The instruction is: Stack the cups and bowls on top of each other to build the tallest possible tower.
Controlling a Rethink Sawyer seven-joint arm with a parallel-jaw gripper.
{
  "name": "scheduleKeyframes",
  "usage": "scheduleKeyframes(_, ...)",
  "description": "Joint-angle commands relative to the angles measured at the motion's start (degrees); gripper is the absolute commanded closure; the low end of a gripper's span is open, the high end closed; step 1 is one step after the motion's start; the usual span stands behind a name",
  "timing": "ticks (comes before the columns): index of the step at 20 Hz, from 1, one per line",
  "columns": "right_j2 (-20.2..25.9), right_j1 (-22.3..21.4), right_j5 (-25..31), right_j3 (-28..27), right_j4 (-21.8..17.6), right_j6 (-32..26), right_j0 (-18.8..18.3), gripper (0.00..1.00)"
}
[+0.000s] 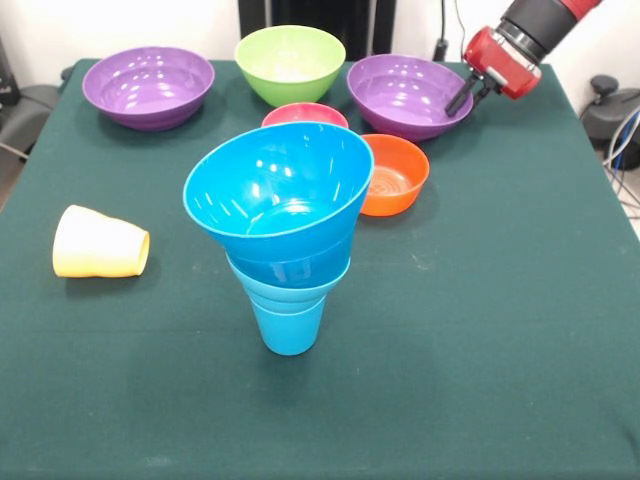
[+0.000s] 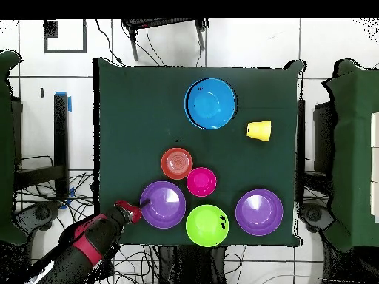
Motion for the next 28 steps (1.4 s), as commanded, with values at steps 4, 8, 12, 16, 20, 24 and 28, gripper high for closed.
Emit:
scheduleKeyframes(4, 7.01, 1.60, 10.30, -6.45, 3.91, 12.55, 1.86, 1.00)
scheduleKeyframes(8, 6.04, -0.90, 13.68, -7.71, 3.51, 11.77, 1.52, 1.00)
scheduleKeyframes(12, 5.35, -2.91, 14.67, -9.65, 3.14, 10.75, 0.57, 1.00)
scheduleKeyframes(16, 4.31, -4.08, 18.09, -13.44, 2.44, 9.45, -0.85, 1.00)
scheduleKeyframes(20, 3.20, -3.57, 22.16, -18.72, 1.95, 8.86, -2.71, 1.00)
scheduleKeyframes(24, 1.84, -3.75, 26.22, -23.91, 1.08, 7.81, -5.16, 1.00)
scheduleKeyframes(28, 0.90, -6.00, 30.09, -26.90, -0.25, 6.05, -7.36, 1.00)
